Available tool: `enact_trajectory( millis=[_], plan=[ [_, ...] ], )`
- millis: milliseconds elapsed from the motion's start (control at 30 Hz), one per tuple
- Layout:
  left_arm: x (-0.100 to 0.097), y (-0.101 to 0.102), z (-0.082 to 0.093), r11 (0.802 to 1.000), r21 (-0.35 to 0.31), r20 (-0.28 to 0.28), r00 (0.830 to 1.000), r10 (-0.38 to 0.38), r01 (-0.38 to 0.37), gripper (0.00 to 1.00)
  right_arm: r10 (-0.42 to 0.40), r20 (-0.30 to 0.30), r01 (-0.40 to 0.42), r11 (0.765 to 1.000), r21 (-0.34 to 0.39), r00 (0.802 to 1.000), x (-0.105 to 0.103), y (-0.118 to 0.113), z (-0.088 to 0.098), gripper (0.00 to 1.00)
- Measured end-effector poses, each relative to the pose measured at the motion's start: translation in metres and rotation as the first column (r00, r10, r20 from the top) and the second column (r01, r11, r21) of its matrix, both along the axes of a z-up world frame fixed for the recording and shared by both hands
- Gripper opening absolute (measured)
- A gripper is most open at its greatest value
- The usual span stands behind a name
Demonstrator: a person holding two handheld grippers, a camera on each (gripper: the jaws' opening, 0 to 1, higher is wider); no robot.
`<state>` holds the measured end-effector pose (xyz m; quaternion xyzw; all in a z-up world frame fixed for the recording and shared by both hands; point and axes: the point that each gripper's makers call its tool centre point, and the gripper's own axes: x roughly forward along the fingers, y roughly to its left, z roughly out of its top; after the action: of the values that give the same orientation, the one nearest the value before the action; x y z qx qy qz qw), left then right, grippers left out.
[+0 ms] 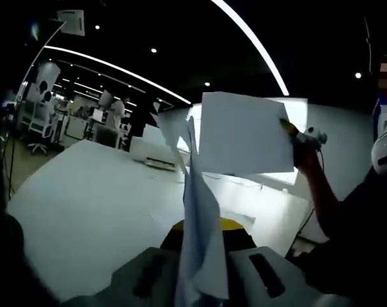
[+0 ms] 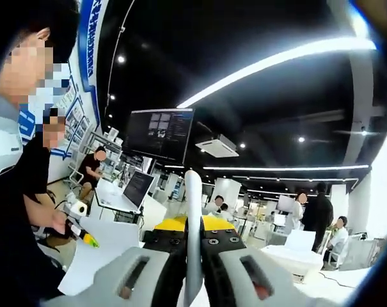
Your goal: Organize the stack of printing papers by aligning and flattening the scattered papers on the table
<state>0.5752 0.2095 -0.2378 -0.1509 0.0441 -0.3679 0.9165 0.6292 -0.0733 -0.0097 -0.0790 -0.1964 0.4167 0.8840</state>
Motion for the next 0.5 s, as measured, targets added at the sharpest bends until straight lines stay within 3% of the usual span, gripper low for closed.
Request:
enact_trajectory(
  millis=[233,500],
  plan=[
    [-0.002,-0.003,0.0,1.0,-0.005,0.004,1.0,-0.001,0.001,0.06,0.022,0.053,-0.023,1.0,0.015,0.998,-0.019,0.004,0.019,0.02],
    [-0.004,-0.003,-0.003,1.0,-0.015,0.0,1.0,0.002,-0.002,0.06,0.047,0.049,-0.048,0.999,0.015,0.998,-0.03,0.011,0.017,0.02]
  ],
)
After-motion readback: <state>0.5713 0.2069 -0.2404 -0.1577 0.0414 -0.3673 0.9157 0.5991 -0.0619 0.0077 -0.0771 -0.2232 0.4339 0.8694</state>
